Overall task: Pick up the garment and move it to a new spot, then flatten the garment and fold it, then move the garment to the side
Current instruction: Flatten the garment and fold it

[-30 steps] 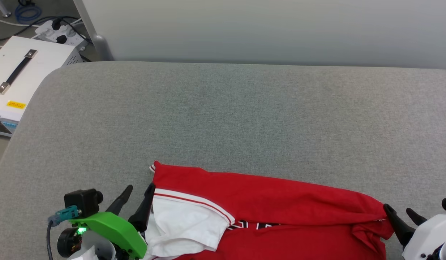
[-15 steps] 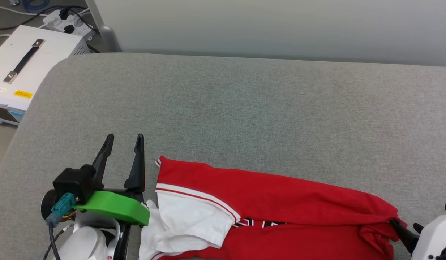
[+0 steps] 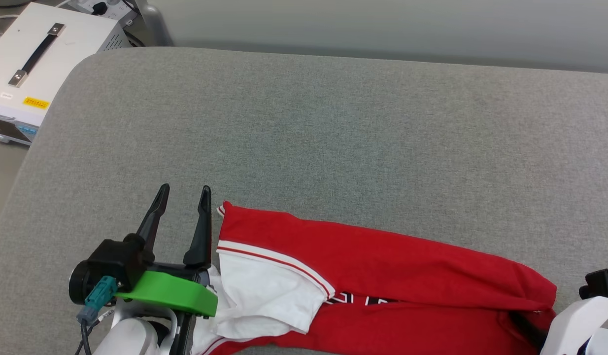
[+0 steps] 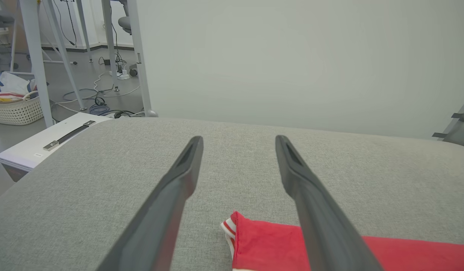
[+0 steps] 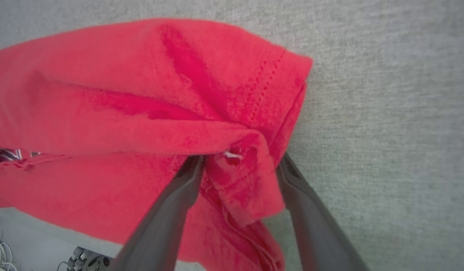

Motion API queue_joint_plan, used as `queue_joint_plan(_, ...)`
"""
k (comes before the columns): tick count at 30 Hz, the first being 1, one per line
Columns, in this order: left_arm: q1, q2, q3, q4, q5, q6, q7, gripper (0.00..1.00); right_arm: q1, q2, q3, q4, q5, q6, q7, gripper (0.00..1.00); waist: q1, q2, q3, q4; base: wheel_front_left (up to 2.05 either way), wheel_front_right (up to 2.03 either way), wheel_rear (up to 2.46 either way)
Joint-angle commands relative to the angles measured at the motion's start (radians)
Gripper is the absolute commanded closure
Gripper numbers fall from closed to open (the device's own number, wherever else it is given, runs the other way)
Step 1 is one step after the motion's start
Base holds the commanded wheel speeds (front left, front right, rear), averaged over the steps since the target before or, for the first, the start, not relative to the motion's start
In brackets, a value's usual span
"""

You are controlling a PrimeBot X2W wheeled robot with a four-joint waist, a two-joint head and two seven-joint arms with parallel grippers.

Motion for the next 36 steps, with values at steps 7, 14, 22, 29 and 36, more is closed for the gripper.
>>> queue_joint_plan(7,0.011,-0.012,0.008,0.026,0.026,-0.015,-0.006,0.0,-0.023,-0.005,0.037,0.012,0.006,0.0,-0.015,1.0,0.0001,0.0,-0.022,-0.012,0.0,0.0,0.0)
queue_joint_plan(14,0.019,-0.002,0.013,0.025,0.029,-0.01,-0.005,0.0,-0.048,-0.057,0.029,-0.036,-0.008,0.0,-0.009,1.0,0.0001,0.0,-0.051,-0.026,0.0,0.0,0.0)
queue_joint_plan(22,0.029,0.003,0.008,0.015,0.031,0.003,0.004,0.0,-0.061,-0.113,-0.07,-0.048,-0.018,0.0,0.036,1.0,0.0001,0.0,-0.062,-0.039,0.0,0.0,0.0)
queue_joint_plan(29,0.043,0.002,0.0,0.016,0.029,0.013,0.011,0.0,-0.04,-0.129,-0.207,-0.064,-0.019,0.0,0.075,1.0,0.0001,0.0,-0.073,-0.044,0.0,0.0,0.0)
queue_joint_plan(36,0.049,0.011,0.005,0.011,0.024,0.023,0.016,0.0,-0.056,0.025,-0.28,-0.085,0.288,0.0,0.255,1.0,0.0001,0.0,-0.09,-0.041,0.0,0.0,0.0)
